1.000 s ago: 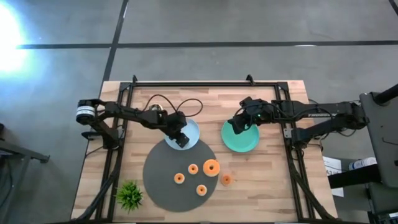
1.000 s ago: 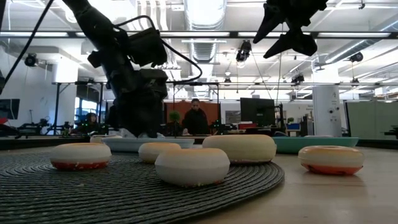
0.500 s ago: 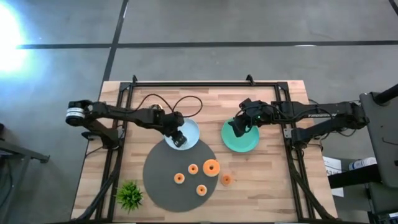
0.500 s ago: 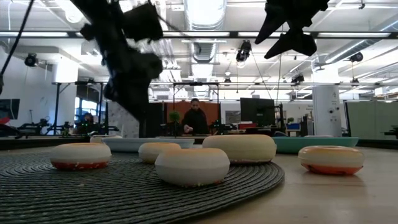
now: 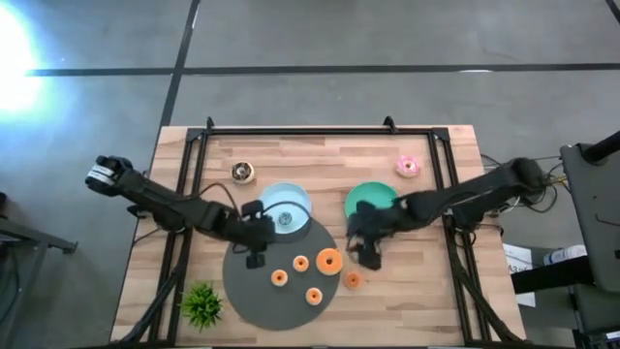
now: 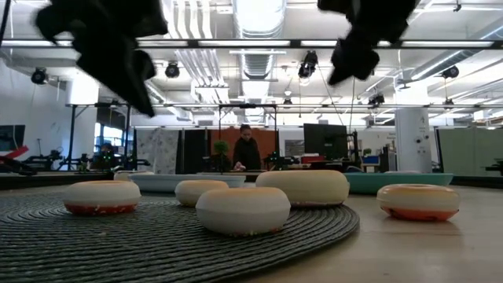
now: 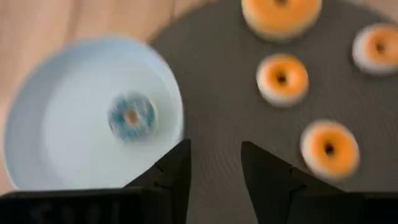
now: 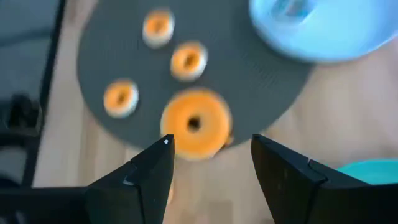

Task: Pick & Place donuts
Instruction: Put the small orange donut on the white plate

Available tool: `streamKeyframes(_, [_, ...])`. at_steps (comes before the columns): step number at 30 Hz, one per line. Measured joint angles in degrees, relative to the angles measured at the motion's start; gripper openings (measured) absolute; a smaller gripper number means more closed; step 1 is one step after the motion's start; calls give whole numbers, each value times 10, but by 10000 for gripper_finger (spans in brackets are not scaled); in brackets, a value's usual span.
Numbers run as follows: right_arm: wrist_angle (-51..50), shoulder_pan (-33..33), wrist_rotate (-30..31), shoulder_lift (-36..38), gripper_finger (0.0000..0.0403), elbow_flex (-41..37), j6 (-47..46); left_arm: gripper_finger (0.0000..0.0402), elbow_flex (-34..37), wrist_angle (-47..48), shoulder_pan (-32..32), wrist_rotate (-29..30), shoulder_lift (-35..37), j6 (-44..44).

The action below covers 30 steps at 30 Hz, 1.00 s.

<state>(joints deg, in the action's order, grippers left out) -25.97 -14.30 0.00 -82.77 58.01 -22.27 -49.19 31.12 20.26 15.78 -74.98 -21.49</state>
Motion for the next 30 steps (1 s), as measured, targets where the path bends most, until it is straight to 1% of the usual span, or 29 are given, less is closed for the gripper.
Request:
streamKeyframes(3, [-56, -27, -10, -53, 205, 25, 2, 115, 0, 39, 31, 4, 3, -49])
streamKeyframes(5, [-77, -52, -14, -84, 205, 36, 15, 115, 0, 57, 51, 12, 4, -70])
streamKeyframes(8, [-79, -92, 0, -116, 205, 53, 14, 115, 1, 66, 79, 22, 4, -81])
streamKeyframes(11, [-90, -125, 15, -141, 202, 75, -13, 115, 1, 65, 95, 45, 4, -83])
streamKeyframes(13, [-103, -144, 24, -156, 198, 95, -30, 115, 1, 64, 98, 57, 4, -80])
streamKeyframes(19, [-142, -196, 43, -195, 183, 137, -60, 115, 1, 64, 97, 58, 4, -37])
streamKeyframes(24, [-145, -207, 55, -212, 174, 155, -95, 115, 1, 64, 96, 58, 4, -30])
streamKeyframes(27, [-144, -217, 72, -221, 173, 151, -100, 115, 1, 64, 96, 58, 4, -30])
streamKeyframes(30, [-144, -222, 73, -225, 174, 145, -101, 115, 1, 64, 96, 58, 4, -39])
